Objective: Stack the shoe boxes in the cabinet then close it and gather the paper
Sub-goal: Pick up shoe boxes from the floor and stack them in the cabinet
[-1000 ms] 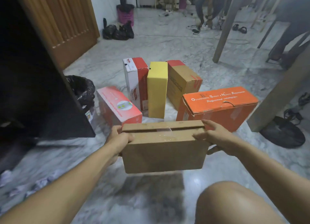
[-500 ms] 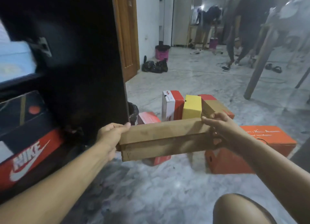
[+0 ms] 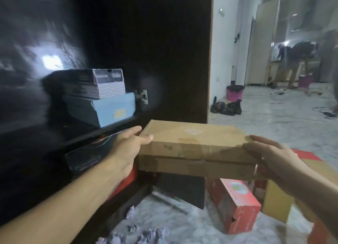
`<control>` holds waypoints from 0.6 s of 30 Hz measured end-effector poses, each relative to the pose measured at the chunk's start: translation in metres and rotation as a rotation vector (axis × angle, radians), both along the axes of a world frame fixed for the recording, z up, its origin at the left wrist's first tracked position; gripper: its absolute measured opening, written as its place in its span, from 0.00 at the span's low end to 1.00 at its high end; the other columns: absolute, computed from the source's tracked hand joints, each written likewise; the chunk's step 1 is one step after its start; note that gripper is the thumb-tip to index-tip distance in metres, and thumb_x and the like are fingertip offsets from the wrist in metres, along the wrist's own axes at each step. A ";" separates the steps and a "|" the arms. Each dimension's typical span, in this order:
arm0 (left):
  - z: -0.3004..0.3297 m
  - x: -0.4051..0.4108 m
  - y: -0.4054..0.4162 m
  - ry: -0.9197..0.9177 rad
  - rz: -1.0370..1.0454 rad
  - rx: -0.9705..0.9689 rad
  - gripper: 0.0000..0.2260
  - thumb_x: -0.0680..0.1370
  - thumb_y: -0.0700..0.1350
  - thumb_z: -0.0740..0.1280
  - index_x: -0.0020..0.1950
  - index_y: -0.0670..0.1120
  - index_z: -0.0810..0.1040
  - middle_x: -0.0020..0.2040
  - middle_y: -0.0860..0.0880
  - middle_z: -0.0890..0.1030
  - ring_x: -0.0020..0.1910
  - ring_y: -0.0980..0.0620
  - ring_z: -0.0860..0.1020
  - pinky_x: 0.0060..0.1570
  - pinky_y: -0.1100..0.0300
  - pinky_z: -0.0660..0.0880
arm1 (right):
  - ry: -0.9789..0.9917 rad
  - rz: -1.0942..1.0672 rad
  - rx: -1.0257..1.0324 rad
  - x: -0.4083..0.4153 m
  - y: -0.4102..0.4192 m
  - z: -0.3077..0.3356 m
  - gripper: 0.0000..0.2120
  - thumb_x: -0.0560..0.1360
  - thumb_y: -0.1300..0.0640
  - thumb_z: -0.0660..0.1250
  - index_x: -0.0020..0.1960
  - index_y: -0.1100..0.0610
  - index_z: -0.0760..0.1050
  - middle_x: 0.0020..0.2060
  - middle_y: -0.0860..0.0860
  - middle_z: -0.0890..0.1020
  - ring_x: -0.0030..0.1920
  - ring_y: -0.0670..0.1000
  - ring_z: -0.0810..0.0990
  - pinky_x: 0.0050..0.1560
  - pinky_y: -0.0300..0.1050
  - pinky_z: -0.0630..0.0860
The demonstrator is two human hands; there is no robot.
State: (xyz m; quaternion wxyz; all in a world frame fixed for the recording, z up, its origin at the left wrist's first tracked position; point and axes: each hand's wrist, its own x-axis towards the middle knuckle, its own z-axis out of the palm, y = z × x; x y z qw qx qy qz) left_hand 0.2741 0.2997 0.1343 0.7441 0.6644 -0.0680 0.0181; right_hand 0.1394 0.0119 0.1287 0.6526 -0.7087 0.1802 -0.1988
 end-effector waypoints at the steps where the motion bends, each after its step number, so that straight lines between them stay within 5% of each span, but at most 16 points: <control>1: 0.011 0.003 0.009 -0.029 0.015 0.004 0.26 0.69 0.38 0.75 0.67 0.45 0.76 0.61 0.47 0.80 0.61 0.47 0.77 0.66 0.53 0.69 | -0.029 0.033 0.000 0.005 0.008 0.007 0.11 0.74 0.59 0.70 0.56 0.54 0.80 0.48 0.53 0.84 0.48 0.54 0.83 0.36 0.52 0.80; 3: 0.033 0.008 0.025 -0.068 0.060 0.005 0.24 0.71 0.38 0.73 0.66 0.46 0.77 0.59 0.49 0.81 0.57 0.48 0.78 0.61 0.55 0.72 | -0.094 0.073 -0.024 0.016 0.024 0.024 0.23 0.73 0.57 0.72 0.67 0.53 0.74 0.54 0.53 0.83 0.51 0.53 0.83 0.38 0.53 0.82; 6: 0.067 0.016 0.045 -0.121 0.087 -0.008 0.25 0.71 0.35 0.73 0.67 0.44 0.75 0.58 0.48 0.81 0.54 0.51 0.78 0.44 0.65 0.73 | -0.193 0.115 -0.093 0.032 0.045 0.055 0.34 0.67 0.53 0.76 0.71 0.54 0.71 0.53 0.51 0.83 0.49 0.53 0.83 0.43 0.57 0.83; 12: 0.136 0.043 0.076 -0.264 0.130 0.049 0.31 0.70 0.34 0.74 0.71 0.42 0.70 0.62 0.47 0.78 0.63 0.52 0.73 0.58 0.64 0.65 | -0.346 0.156 -0.182 0.069 0.083 0.118 0.40 0.63 0.48 0.77 0.72 0.55 0.70 0.56 0.49 0.80 0.54 0.54 0.81 0.47 0.61 0.83; 18: 0.203 0.100 0.117 -0.349 0.281 0.164 0.34 0.68 0.35 0.77 0.72 0.43 0.69 0.65 0.44 0.76 0.65 0.47 0.74 0.64 0.60 0.66 | -0.512 0.115 -0.225 0.122 0.127 0.163 0.29 0.69 0.50 0.76 0.69 0.52 0.73 0.44 0.40 0.78 0.45 0.45 0.79 0.52 0.55 0.81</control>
